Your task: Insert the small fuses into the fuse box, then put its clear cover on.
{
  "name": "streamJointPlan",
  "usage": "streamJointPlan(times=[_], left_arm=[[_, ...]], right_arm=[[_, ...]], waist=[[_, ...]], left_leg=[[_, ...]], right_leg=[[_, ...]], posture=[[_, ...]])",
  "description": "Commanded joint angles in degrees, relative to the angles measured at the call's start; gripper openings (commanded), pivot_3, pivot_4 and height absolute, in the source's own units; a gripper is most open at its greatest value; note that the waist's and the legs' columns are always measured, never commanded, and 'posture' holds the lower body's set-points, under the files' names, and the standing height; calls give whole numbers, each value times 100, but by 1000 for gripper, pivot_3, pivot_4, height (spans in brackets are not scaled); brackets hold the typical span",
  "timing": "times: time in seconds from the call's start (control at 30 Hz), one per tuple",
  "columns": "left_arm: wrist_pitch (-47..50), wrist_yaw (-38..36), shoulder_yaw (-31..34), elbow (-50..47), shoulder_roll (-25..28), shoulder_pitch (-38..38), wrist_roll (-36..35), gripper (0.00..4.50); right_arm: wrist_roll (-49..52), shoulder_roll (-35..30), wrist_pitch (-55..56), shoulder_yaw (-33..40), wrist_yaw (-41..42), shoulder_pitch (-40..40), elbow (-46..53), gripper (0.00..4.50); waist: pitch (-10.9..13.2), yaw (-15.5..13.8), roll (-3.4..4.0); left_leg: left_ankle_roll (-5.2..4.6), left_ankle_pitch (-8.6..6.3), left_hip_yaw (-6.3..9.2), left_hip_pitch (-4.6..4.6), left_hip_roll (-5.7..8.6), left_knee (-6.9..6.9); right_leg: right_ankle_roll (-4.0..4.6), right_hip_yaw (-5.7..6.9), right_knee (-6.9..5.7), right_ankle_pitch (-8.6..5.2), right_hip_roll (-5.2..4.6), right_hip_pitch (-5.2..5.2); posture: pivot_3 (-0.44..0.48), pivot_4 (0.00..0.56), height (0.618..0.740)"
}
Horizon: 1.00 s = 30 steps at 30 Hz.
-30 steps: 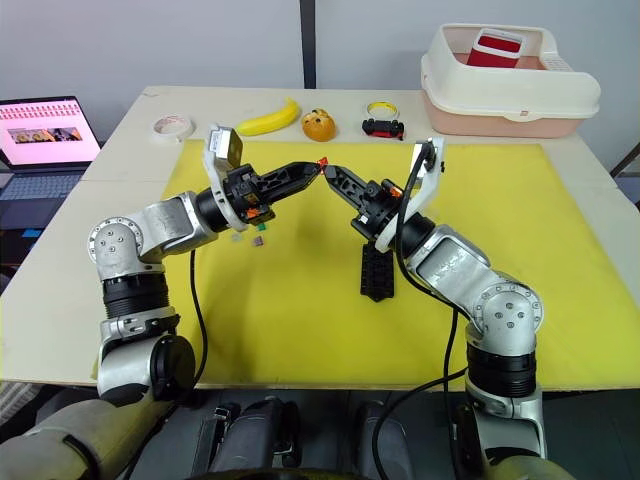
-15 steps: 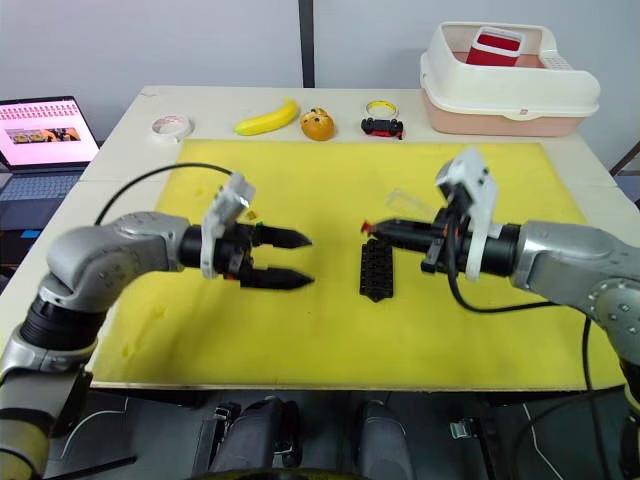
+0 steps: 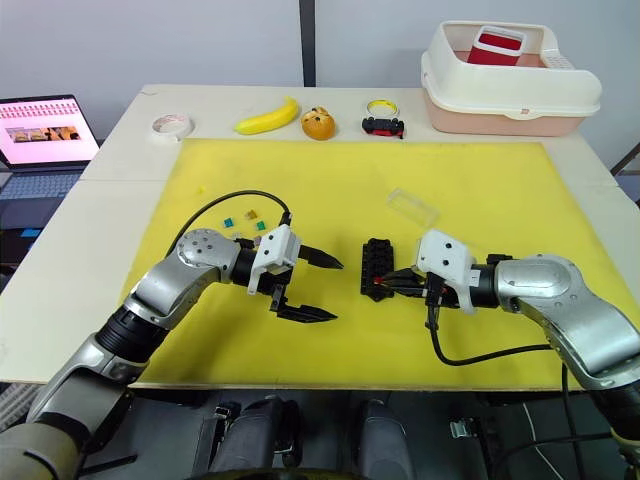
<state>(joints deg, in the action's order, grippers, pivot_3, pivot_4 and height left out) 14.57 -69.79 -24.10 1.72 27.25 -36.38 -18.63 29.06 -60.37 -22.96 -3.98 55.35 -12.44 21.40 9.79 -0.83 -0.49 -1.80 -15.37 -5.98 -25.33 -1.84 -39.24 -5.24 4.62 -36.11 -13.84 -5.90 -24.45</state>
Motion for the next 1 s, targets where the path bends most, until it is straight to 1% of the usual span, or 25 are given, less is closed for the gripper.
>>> streamJointPlan(times=[0.03,0.2,0.3,0.4,0.63,0.83,1.0], left_arm=[[-224,-67,-33,54,-165,-136,234,4481],[-385,100,-11,208,-429,-113,537,4481],[-273,90,35,164,-485,-136,582,4481],[-218,80,72,186,-513,-164,609,4481],[-133,138,59,258,-673,-243,675,4481],[-161,119,72,298,-698,-267,725,4481],[-152,134,90,309,-702,-268,746,4481]], right_arm=[[-359,4,423,142,292,-143,-141,0],[-664,206,597,-7,511,-370,-437,0],[-758,304,576,-67,674,-515,-514,0],[-792,327,577,-21,789,-496,-524,0],[-728,374,397,48,873,-505,-420,0],[-793,426,399,26,900,-556,-462,0],[-555,442,136,168,921,-626,-277,0]], waist=[[0,-4,0],[0,-3,0],[0,3,0],[0,-5,0],[0,-5,0],[0,1,0],[0,-1,0]], left_leg=[[0,0,0,0,0,-1],[0,0,1,0,0,-3],[7,5,1,2,0,-4],[9,5,2,2,0,-4],[14,9,2,2,0,-5],[26,16,2,3,0,-5],[26,16,2,3,0,-5]], right_leg=[[0,0,0,0,0,0],[-1,1,0,0,0,3],[-1,1,-3,0,0,3],[-1,2,-4,0,1,3],[-1,2,-6,1,0,4],[-1,2,-7,1,0,5],[-1,2,-7,1,0,5]], posture=[[0,150,740],[0,150,740],[0,150,740],[0,150,740],[0,150,740],[0,150,740],[0,150,740]])
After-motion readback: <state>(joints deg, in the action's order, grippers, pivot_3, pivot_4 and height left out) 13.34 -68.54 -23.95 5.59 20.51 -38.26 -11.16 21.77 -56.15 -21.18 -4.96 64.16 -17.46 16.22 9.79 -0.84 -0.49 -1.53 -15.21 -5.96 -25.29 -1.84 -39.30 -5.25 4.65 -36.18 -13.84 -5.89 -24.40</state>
